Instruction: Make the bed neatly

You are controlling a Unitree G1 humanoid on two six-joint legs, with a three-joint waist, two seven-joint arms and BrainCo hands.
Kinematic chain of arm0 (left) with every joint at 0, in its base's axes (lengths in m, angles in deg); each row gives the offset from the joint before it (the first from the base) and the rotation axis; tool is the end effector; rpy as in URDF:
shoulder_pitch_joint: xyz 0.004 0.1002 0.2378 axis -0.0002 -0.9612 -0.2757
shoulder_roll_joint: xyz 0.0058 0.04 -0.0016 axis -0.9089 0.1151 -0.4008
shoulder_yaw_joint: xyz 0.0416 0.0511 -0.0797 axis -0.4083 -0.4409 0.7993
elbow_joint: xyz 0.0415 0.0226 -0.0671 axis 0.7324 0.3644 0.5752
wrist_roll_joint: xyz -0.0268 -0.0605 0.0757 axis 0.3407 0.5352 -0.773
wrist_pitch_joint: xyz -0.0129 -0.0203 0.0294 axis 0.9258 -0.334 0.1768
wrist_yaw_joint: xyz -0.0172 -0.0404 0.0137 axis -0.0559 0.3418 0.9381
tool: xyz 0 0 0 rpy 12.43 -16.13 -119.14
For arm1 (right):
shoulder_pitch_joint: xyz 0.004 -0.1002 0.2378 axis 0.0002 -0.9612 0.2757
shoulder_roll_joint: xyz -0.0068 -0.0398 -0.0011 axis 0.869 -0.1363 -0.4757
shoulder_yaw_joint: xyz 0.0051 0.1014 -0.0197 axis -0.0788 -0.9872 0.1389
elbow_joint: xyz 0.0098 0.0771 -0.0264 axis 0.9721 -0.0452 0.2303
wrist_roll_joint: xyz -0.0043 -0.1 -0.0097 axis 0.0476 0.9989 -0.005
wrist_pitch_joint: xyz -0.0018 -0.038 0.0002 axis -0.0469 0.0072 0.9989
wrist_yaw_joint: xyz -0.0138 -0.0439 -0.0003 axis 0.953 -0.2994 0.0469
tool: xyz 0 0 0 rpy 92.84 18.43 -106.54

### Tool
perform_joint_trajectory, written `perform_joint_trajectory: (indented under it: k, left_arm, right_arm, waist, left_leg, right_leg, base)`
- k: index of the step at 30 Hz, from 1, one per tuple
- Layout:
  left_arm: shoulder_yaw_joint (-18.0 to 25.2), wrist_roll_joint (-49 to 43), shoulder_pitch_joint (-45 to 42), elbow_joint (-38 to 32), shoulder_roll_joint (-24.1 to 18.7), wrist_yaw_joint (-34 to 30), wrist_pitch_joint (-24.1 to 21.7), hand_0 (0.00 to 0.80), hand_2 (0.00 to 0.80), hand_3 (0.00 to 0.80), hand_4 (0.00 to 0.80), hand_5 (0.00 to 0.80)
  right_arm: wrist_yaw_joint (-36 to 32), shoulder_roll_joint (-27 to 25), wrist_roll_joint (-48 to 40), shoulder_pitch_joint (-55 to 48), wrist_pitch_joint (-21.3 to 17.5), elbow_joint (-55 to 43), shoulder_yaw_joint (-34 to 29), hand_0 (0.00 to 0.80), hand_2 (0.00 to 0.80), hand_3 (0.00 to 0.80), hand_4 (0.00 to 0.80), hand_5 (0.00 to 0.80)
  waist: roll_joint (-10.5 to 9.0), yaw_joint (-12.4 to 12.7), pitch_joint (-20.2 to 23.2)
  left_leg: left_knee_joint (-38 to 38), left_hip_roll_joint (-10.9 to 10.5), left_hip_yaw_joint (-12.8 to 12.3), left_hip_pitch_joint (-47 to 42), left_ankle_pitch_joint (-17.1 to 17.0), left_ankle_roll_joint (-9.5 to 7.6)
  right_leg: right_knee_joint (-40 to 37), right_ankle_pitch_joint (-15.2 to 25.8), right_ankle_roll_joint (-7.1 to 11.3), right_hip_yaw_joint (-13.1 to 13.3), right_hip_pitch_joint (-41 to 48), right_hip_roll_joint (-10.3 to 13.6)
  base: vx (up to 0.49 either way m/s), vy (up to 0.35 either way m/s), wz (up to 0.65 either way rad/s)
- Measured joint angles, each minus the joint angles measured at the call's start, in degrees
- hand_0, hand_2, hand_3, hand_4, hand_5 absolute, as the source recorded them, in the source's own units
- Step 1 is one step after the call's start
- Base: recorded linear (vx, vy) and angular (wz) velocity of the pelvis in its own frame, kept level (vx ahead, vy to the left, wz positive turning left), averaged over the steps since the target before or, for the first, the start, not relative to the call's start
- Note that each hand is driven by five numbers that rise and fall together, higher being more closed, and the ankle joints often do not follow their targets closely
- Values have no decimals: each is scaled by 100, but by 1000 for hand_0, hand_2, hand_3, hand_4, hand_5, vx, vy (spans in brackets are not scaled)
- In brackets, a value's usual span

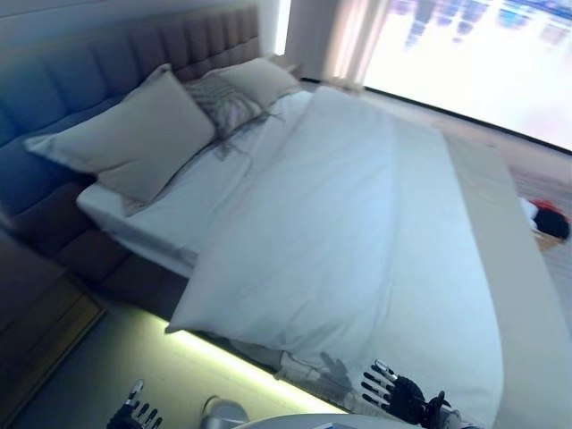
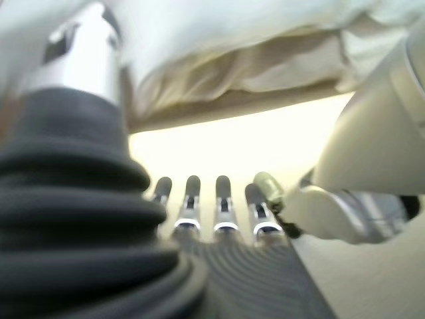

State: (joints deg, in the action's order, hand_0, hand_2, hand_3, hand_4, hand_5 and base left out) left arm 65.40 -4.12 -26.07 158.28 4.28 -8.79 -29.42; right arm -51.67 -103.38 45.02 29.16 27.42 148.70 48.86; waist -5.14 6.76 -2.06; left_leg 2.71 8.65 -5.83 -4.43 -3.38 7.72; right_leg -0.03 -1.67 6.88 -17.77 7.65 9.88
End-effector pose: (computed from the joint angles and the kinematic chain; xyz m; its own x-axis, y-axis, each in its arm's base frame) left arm 0.0452 0.2967 -0.0961 0.3685 0.1846 -0.9111 -0.6896 0.7115 -0.1347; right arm 0.0723 -0.2657 -0.1022 0.4541 0.2975 -0.8398 0.3041 0.8342 0.4600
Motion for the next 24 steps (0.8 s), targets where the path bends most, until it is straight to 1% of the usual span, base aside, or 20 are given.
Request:
perform_joint_trajectory:
  k: [2,4,5,6,7,8,10,11,12,13,14,16,18,21,24]
  left_arm:
    - [-345,-506,71,-51,42,173,-185,0,0,0,0,0]
    - [-571,-1036,128,-185,45,403,-367,0,0,0,0,0]
    - [-709,-1374,156,-186,40,513,-460,0,0,0,0,0]
    - [-964,-1739,168,-198,33,646,-548,0,0,0,0,0]
    - [-1160,-2027,172,-236,37,738,-581,0,0,0,0,0]
    - [-1239,-2254,175,-246,51,775,-623,0,0,0,0,0]
    - [-1490,-2580,270,-244,150,891,-656,0,0,0,0,0]
    - [-1592,-2607,287,-247,235,936,-665,0,0,0,0,0]
    - [-1685,-2645,286,-238,346,957,-662,0,0,0,0,0]
    - [-1750,-2659,271,-224,462,963,-661,0,0,0,0,0]
    - [-1805,-2660,260,-216,566,961,-660,0,0,0,0,0]
    - [-1904,-2633,247,-185,801,997,-666,0,0,0,0,0]
    - [-1903,-2525,209,-180,1031,988,-645,0,0,0,0,0]
    - [-1928,-2518,186,-177,1325,956,-643,0,0,0,0,0]
    - [-2018,-2464,190,-211,1351,941,-625,0,0,0,0,0]
  right_arm:
    - [2,-78,-2,-104,0,0,-3,0,0,0,0,0]
    - [18,-96,-7,-243,-1,0,-11,0,0,0,0,0]
    - [46,-96,-14,-289,-10,2,-10,0,0,0,0,0]
    - [121,-92,-94,-334,-47,7,-7,0,0,0,0,0]
    - [217,-81,-225,-384,-131,20,-6,0,0,0,0,0]
    - [307,-76,-345,-402,-156,25,-4,0,0,0,0,0]
    - [593,-5,-593,-542,-393,229,-54,0,0,0,0,0]
    - [744,50,-644,-496,-498,378,-57,0,0,0,0,0]
    - [903,119,-742,-540,-598,491,-69,0,0,0,0,0]
    - [1069,192,-938,-571,-649,628,-126,0,0,0,0,0]
    - [1189,242,-1070,-613,-668,728,-204,0,0,0,0,0]
    - [1457,342,-1114,-666,-703,967,-356,0,0,0,0,0]
    - [1576,444,-1002,-671,-697,1048,-311,0,0,0,0,0]
    - [1688,631,-871,-631,-759,980,-9,0,0,0,0,0]
    - [1730,610,-438,-610,-790,856,201,0,0,0,0,0]
  waist:
    - [77,-153,77]
    - [140,-199,124]
    - [179,-278,142]
    - [234,-335,157]
    - [280,-389,183]
    - [319,-443,199]
    - [434,-508,207]
    - [484,-486,218]
    - [531,-537,220]
    - [587,-607,236]
    - [594,-608,233]
    - [646,-709,245]
    - [673,-749,248]
    - [668,-736,250]
    - [661,-728,244]
  left_leg:
    - [211,5,-131,-100,-86,6]
    - [224,-2,-236,-96,-90,22]
    - [225,-2,-272,-91,-95,27]
    - [225,-2,-305,-93,-93,29]
    - [227,0,-345,-90,-87,35]
    - [228,-1,-357,-88,-86,36]
    - [230,6,-435,-83,-81,38]
    - [234,7,-457,-74,-80,40]
    - [232,12,-498,-82,-73,40]
    - [230,15,-519,-87,-59,25]
    - [232,16,-528,-82,-55,21]
    - [230,20,-576,-100,-46,13]
    - [230,22,-603,-120,-39,10]
    - [230,28,-637,-199,-14,14]
    - [230,32,-637,-202,-12,12]
  right_leg:
    - [-163,130,39,41,3,-36]
    - [-362,277,30,157,4,-85]
    - [-433,329,28,181,12,-97]
    - [-447,341,32,215,-3,-115]
    - [-445,350,32,263,-38,-118]
    - [-445,357,33,279,-49,-119]
    - [-448,373,25,365,-114,-132]
    - [-448,378,23,394,-139,-132]
    - [-441,378,24,440,-162,-134]
    - [-441,381,24,472,-174,-136]
    - [-437,381,24,481,-189,-136]
    - [-436,383,26,535,-198,-141]
    - [-448,400,22,568,-201,-144]
    - [-508,439,18,635,-166,-153]
    - [-508,443,20,637,-165,-157]
  base:
    - [-2,-70,-29]
    - [-12,-57,-30]
    - [-24,-43,-21]
    - [-34,-36,-19]
    - [-30,-18,-15]
    - [-23,-15,-19]
    - [3,-12,-17]
    - [27,-18,-16]
    - [37,-21,-16]
    - [42,-24,-12]
    - [37,-17,-10]
    - [46,-12,-9]
    - [52,-30,-13]
    - [25,-51,-15]
    - [-1,-27,0]
